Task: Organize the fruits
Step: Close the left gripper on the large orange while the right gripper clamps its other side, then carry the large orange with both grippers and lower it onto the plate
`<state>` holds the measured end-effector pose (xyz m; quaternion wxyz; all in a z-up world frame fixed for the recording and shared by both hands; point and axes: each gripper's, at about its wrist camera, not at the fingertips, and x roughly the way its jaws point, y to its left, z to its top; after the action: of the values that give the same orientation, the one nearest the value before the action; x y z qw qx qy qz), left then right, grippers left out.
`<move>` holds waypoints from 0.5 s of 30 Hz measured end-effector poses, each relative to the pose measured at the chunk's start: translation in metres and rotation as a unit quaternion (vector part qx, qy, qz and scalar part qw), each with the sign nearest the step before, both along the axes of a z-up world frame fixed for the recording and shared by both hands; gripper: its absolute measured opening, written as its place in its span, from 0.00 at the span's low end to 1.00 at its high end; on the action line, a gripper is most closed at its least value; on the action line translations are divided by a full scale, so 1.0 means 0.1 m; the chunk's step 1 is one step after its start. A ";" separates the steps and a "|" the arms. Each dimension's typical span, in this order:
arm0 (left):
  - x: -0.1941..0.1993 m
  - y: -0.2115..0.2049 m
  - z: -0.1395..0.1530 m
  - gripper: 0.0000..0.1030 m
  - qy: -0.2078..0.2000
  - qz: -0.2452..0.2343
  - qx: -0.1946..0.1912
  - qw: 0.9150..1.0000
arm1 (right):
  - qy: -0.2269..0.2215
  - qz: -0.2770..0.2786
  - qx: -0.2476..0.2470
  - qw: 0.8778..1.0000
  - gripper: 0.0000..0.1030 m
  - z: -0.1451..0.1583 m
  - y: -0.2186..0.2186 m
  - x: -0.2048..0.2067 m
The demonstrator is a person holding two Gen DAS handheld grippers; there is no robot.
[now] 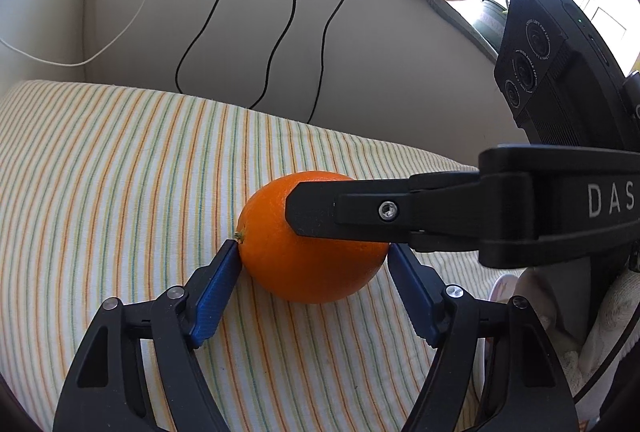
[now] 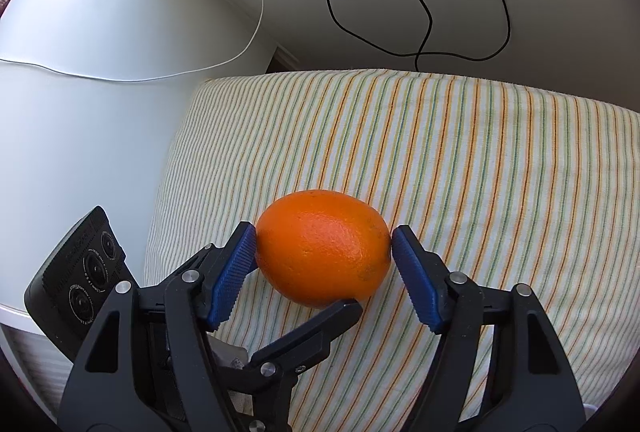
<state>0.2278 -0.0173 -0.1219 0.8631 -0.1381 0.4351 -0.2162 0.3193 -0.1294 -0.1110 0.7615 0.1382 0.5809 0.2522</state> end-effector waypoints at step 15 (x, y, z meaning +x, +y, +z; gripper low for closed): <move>-0.29 -0.07 0.27 0.73 -0.041 -0.005 0.018 0.999 | -0.038 0.005 0.009 0.999 0.71 0.25 -0.12 -0.32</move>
<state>0.1986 -0.0242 -0.0949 0.8812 -0.1117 0.4040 -0.2186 0.2870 -0.1416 -0.0861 0.7805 0.1319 0.5499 0.2664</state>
